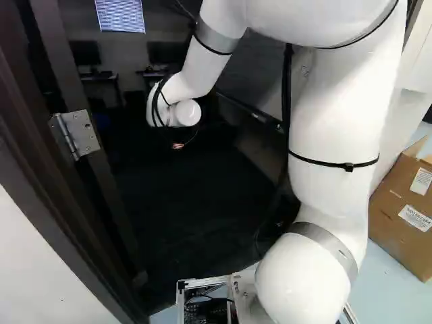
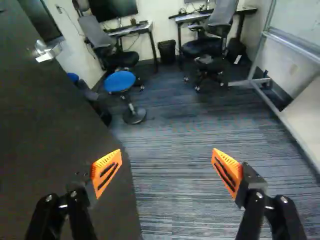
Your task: Open the door and move inside
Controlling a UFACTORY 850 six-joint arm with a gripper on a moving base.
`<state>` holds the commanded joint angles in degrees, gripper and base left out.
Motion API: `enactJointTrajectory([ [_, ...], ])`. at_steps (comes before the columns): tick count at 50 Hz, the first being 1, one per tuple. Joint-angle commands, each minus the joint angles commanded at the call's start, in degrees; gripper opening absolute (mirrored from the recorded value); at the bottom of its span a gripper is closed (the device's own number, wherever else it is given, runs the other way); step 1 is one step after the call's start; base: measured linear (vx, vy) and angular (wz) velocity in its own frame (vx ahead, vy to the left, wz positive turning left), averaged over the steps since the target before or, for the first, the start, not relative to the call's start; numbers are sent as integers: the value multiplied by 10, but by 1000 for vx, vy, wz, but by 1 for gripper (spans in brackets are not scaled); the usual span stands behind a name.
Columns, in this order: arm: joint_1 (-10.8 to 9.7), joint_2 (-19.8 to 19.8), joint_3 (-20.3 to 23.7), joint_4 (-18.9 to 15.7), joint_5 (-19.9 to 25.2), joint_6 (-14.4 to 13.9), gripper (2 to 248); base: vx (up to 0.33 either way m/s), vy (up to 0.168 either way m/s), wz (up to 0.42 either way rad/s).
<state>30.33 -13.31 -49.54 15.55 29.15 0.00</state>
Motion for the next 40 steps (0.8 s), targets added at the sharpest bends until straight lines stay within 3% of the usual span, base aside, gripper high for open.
enactJointTrajectory([
  [40, -63, 34, 39, 0, 0, 0, 247, 0, 0, 0],
])
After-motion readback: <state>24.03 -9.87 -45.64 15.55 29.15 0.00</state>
